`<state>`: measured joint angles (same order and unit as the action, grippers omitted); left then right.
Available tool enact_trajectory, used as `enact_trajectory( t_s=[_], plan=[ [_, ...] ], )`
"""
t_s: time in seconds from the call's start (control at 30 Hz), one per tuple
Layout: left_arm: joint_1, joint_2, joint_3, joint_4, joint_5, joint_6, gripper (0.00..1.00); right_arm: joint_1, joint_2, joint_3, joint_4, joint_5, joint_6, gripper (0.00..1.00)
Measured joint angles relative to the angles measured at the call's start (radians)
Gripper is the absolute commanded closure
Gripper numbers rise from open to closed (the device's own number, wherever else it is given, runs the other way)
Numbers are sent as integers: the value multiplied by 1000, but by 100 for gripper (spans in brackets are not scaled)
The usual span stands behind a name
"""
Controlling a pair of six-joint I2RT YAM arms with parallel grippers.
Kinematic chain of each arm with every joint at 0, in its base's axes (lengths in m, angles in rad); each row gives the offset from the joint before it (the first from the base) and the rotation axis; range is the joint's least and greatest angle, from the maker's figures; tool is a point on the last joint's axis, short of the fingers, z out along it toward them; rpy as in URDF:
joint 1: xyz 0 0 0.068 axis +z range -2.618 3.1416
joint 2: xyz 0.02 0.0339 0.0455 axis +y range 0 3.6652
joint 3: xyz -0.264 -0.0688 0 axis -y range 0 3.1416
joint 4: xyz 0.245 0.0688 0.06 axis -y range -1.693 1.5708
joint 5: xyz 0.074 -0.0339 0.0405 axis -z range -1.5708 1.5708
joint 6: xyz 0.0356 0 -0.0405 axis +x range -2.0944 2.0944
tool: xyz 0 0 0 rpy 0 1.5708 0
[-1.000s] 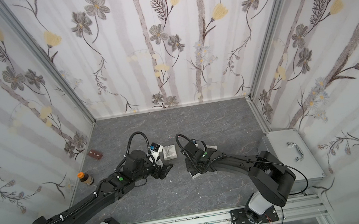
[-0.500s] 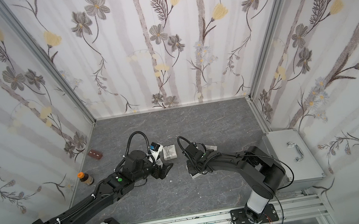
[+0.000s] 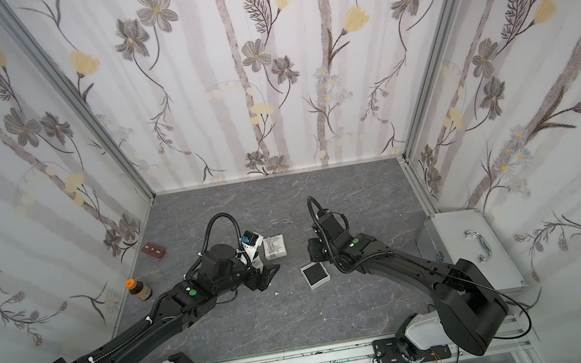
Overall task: Take the necklace out of the lift-off lid jewelry box
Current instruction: Pick up the lid from the center of the board.
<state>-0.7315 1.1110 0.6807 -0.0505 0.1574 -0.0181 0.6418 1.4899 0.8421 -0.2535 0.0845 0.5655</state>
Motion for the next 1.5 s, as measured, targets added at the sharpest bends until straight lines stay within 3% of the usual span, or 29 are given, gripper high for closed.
enact_trajectory(
  t_s=[0.07,0.23,0.6,1.03,1.5],
  plan=[
    [0,-6,-1,-2,0,0,11,-40,-18,-13,-1,39,-3,6],
    [-4,-2,-5,-5,-1,0,9,-105,-23,-45,-6,125,10,9],
    [-16,-18,-18,-4,-4,10,9,-164,209,46,-5,203,45,12],
    [-26,-11,-29,1,-8,14,10,-165,298,41,2,192,87,15],
    [-27,125,-36,51,-8,42,10,-164,360,58,5,145,69,30]
  ],
)
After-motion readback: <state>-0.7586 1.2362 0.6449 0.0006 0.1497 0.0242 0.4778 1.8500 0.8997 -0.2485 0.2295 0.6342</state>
